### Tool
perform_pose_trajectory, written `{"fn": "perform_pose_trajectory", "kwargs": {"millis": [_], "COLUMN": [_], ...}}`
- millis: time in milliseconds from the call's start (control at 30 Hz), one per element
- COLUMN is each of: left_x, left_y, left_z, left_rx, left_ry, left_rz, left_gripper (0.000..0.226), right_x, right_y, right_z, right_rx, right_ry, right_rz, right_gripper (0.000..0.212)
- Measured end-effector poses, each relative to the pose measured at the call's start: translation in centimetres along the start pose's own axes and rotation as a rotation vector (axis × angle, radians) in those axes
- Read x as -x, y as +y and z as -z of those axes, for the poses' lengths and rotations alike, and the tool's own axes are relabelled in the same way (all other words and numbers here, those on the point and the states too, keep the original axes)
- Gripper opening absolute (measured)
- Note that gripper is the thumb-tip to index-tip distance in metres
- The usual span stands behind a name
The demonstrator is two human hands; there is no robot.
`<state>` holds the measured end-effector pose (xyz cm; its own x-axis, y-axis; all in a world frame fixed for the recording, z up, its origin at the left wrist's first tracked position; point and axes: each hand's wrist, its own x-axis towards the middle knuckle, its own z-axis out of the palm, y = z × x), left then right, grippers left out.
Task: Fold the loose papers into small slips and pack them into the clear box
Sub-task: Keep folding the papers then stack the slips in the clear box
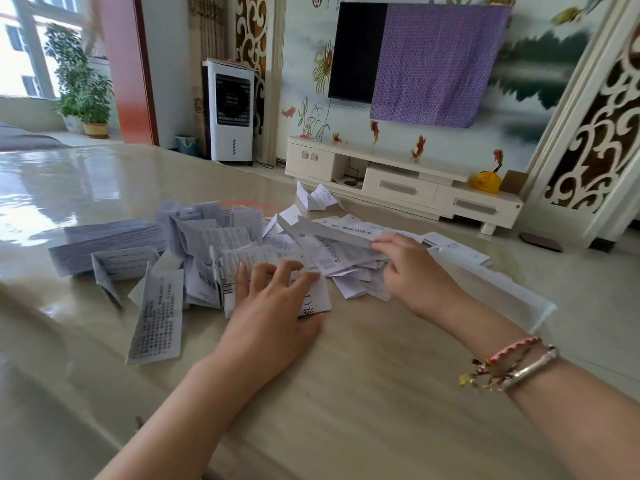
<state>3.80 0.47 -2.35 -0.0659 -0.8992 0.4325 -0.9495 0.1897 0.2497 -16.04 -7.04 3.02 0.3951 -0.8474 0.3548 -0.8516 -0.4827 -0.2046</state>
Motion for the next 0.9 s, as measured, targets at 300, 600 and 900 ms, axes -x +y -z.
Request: {"fn": "perform_pose_trajectory", "kwargs": {"millis": [300,600,900], "left_x": [0.3,0.5,0.2], "left_y": [0.1,-0.1,0.1], "left_z": [-0.7,0.0,0.6], "left_rx": [-0.039,0.29,0.63], "left_ry": [0.177,0.133,0.014], "left_rz": [-0.138,-0.053,-0.019], "left_gripper": [0.048,0.037,0.035], "right_x": [6.6,10.0,8.8], "right_y": [-0.4,0.2,0.6], "right_z": [2.7,1.1,0.5], "right_rx": [-0.507,-0.778,-0.789], "right_ry": [0.185,0.17,0.123], "right_rz": [0.162,-0.087,-0.125], "right_gripper": [0.03,0.026,0.018]}}
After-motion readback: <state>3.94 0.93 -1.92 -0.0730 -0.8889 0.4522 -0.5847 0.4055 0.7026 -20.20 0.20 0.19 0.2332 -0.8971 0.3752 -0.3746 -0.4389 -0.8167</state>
